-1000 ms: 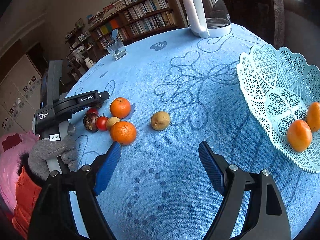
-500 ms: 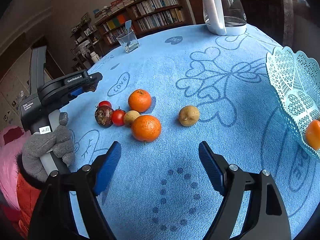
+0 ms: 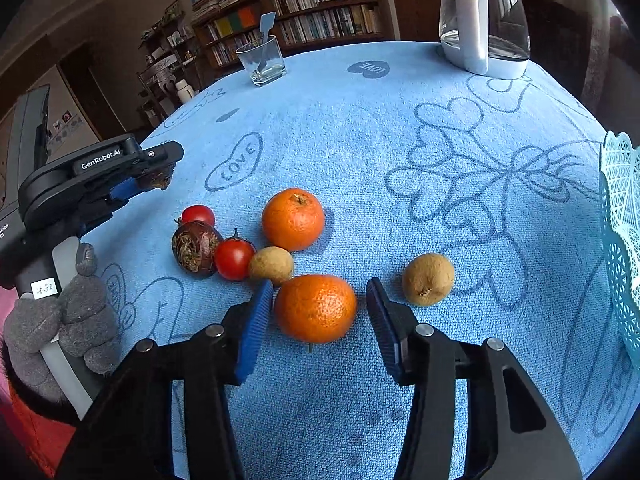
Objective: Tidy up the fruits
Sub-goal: 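Grasp a tangerine with the right tool and place it in the basket while the left tool holds the mangosteen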
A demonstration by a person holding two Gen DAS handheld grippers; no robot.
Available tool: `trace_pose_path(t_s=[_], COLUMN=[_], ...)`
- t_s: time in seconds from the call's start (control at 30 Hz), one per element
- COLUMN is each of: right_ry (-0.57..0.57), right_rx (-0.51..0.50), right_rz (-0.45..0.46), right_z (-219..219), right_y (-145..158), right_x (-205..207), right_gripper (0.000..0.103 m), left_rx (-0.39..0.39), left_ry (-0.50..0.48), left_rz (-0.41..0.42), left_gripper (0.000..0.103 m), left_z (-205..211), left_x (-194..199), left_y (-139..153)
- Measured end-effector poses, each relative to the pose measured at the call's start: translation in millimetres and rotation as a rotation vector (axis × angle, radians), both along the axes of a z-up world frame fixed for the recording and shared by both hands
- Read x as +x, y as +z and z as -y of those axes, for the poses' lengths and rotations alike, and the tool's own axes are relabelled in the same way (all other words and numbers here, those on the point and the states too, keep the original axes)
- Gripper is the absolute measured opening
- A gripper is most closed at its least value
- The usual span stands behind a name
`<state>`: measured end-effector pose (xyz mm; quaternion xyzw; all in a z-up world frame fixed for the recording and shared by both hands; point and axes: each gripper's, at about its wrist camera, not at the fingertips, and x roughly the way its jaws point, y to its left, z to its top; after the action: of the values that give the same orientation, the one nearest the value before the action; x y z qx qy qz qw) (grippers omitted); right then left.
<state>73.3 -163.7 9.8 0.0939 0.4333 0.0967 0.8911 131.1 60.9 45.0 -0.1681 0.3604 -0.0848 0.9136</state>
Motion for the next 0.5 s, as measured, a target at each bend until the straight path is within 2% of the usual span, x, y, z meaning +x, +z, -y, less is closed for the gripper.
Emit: trace_pose_path(t_s=[0.1,0.17,0.5], right_ry=[0.002,0.007,-0.022], right_rx=[-0.011,-0.02,-0.015], right_rz=[0.004,0.007,0.019], right_z=[-3.1,-5.2,-1.6], right_y=[-1.5,-0.6,6.6], right_x=[0.5,0.0,-11.3], right_gripper=[0.046,0.041,0.041], left_rx=[-0.009,-0.011,-0.014], left_ry=[0.002,0.002,-0.002], left_rz=[0.0,0.0,0.003], left_gripper=[0.042,0.042,0.042], left_z=[-0.9,-1.2,1.4], left_x=[-0.6,-1.0,-0.6], left_y=[0.8,0.7,1.7])
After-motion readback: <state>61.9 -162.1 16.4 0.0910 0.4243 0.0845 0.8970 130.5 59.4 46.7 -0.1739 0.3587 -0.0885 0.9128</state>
